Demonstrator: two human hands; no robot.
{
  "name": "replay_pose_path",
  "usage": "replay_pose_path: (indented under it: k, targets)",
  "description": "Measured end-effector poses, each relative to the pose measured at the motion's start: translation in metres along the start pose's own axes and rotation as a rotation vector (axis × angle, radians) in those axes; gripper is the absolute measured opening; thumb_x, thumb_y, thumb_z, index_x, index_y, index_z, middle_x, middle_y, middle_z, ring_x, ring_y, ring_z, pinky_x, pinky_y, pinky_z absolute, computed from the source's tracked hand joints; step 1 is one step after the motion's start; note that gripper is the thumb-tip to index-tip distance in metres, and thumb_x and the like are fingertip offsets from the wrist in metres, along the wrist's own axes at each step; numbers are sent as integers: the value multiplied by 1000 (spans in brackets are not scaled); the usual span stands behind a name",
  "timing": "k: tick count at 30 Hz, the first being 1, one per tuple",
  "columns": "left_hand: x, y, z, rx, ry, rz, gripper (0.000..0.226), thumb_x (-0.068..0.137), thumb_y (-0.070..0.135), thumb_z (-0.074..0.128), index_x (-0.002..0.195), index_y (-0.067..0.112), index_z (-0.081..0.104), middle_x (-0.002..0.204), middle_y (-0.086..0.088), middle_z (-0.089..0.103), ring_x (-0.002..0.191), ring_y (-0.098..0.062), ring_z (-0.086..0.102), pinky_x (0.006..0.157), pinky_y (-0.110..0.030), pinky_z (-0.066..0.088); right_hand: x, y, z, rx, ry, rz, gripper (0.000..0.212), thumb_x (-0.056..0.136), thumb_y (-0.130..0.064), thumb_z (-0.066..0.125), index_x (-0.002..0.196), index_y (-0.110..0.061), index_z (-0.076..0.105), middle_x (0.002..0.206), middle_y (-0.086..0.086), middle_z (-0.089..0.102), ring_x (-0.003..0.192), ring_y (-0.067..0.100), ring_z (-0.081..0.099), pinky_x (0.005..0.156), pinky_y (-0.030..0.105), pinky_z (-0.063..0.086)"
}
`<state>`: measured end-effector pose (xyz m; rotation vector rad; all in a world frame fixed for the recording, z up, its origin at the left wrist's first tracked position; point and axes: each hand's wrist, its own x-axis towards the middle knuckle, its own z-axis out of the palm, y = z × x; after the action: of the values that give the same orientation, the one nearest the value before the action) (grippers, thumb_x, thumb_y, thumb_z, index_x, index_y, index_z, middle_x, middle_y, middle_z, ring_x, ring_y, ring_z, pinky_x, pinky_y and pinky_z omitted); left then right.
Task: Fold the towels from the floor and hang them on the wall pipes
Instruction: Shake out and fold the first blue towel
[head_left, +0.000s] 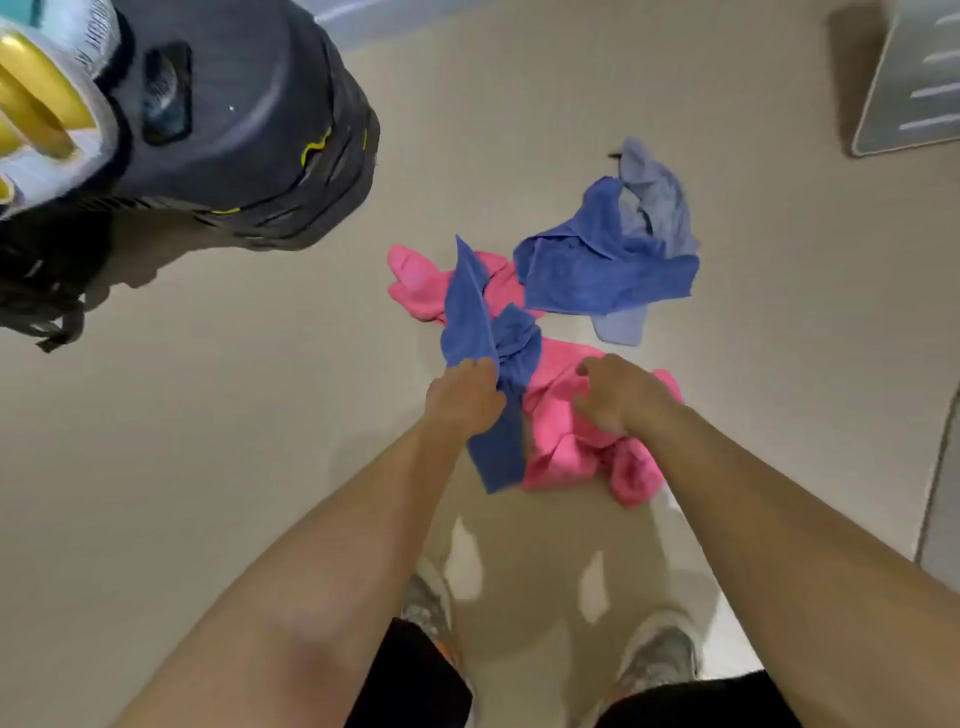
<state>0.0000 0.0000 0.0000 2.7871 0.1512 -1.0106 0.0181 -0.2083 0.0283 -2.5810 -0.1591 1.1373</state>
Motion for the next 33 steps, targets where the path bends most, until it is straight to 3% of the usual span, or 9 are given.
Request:
replay_pose_path:
  k: [7, 10, 14, 20, 23, 25, 28, 31, 33]
  targets:
    - [104, -14, 82, 34, 223, -142, 64, 83, 53, 71, 123, 11, 46, 122, -7, 51, 116, -29, 50, 84, -44, 51, 94, 27, 72, -46, -28, -30, 52, 96, -33, 52, 143, -13, 45, 145, 13, 44, 128, 34, 49, 102, 42, 43]
    - [108, -18, 98, 98, 259, -178, 60, 80, 38, 76, 123, 13, 42, 122, -7, 46, 114, -29, 50, 76, -40, 49, 102, 32, 79, -56, -33, -37, 50, 95, -35, 53, 141, -16, 47, 140, 13, 48, 122, 35, 52, 99, 43, 45]
    - [96, -32, 89, 2, 183, -120, 32, 94, 11, 54, 124, 14, 43, 123, -9, 46, 104, -31, 58, 64, -37, 41, 91, 35, 62, -97, -29, -40, 53, 93, -38, 56, 141, -18, 47, 139, 10, 51, 124, 34, 52, 100, 41, 46]
    - [54, -37, 24, -156, 188, 5, 12, 88, 9, 50, 86, 19, 55, 85, -1, 53, 77, -25, 53, 64, -35, 41, 70, 10, 23, -8, 31, -58, 53, 91, -31, 54, 142, -22, 44, 135, 8, 53, 120, 30, 54, 96, 42, 47]
    - [22, -33, -12, -244, 285, 120, 12, 85, 5, 53, 84, 13, 62, 88, -5, 62, 87, -28, 58, 74, -38, 49, 47, -24, -2, 64, 148, -142, 71, 92, -19, 54, 154, -31, 22, 132, 10, 44, 108, 35, 56, 83, 44, 50]
    - [-11, -27, -44, -236, 296, 164, 19, 83, 2, 53, 89, 10, 69, 92, -8, 68, 90, -30, 60, 78, -43, 51, 17, -48, -24, 48, 197, -203, 77, 91, -14, 57, 156, -32, 21, 136, 12, 37, 103, 35, 56, 75, 41, 50]
    - [-86, -12, -111, -221, 273, 230, 13, 74, 4, 57, 70, 16, 58, 72, -1, 57, 73, -26, 52, 63, -44, 50, -57, -80, -68, -65, 229, -279, 70, 90, -18, 63, 152, -33, 33, 144, 15, 33, 110, 38, 54, 67, 37, 47]
    - [-175, 2, -184, -369, 375, 345, 18, 74, 14, 50, 69, 20, 66, 64, 4, 57, 61, -21, 46, 53, -35, 46, -151, -114, -132, -85, 200, -299, 61, 93, -35, 58, 149, -36, 34, 148, 10, 30, 123, 36, 45, 81, 45, 53]
    - [-235, 15, -242, -469, 412, 361, 33, 79, 19, 43, 84, 16, 75, 74, -1, 69, 65, -19, 52, 60, -27, 44, -216, -136, -180, -86, 154, -260, 57, 94, -45, 54, 147, -38, 37, 151, 6, 26, 130, 33, 39, 89, 47, 51]
